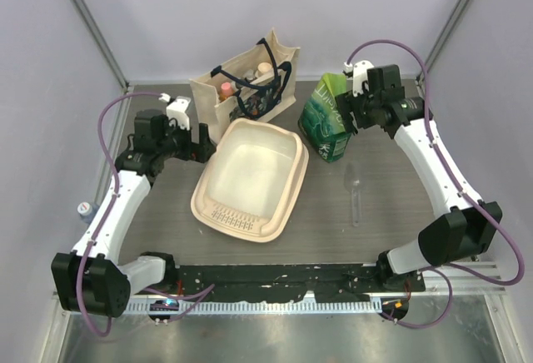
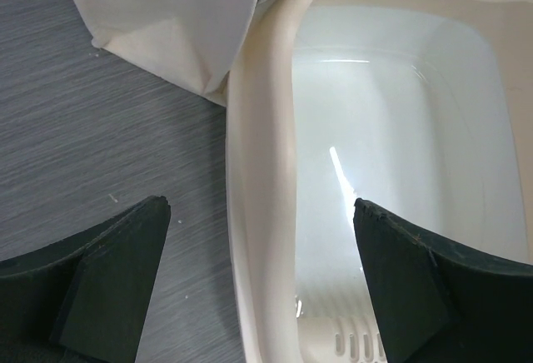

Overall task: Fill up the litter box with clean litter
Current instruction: Move the cat litter bag to the center of the board.

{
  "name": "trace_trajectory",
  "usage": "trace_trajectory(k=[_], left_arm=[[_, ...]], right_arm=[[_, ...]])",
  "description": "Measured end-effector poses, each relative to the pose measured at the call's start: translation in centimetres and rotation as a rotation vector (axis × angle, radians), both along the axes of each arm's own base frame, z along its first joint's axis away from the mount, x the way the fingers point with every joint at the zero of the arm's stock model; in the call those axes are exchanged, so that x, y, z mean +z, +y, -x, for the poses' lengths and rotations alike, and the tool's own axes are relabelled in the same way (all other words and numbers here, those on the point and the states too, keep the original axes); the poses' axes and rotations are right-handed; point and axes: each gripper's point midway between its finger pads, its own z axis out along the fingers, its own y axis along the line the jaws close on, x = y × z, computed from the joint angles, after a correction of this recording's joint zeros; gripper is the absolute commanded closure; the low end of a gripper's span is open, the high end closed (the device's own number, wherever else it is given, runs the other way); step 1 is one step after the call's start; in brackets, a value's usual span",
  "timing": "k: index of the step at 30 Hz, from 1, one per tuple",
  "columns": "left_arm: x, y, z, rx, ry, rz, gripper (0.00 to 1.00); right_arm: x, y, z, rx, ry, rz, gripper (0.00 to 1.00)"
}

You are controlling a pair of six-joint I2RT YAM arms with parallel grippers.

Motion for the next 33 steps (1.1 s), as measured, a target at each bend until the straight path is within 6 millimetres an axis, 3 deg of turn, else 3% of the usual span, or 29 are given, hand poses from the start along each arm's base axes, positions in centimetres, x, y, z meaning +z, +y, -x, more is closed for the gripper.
trace_trajectory(k=[9,17,22,23,29,33], left_arm=[[0.0,-0.2,0.1,-0.016,-0.002,0.000,0.04],[0.2,-0.4,0.2,-0.049,-0.014,-0.013,0.05],[0.4,-0.4,0.2,-0.069,-0.029,-0.029,0.06],[0.4,-0.4,0.2,-0.072,-0.029,-0.033,0.06],[0.3,-0.3,0.6,-0.084,-0.029,-0.047,0.06],[0.6,-0.2,1.0,-0.092,-0.042,-0.057,0.06]], right_arm=[[0.9,1.0,-1.1,0.028,-0.006,-0.030,0.24],[-1.2,1.3,-3.6,0.010,0.036,-0.015,0.27],[-2.8,1.7,-6.1,-0.007,0.056,-0.010,0.36],[-3.1,1.9,-6.6,-0.008,0.059,-0.010,0.44],[-4.9,2.5,-9.9,0.008,0.072,0.016,0.57],[-4.6,2.8,-10.9,0.045,0.051,0.046,0.57]])
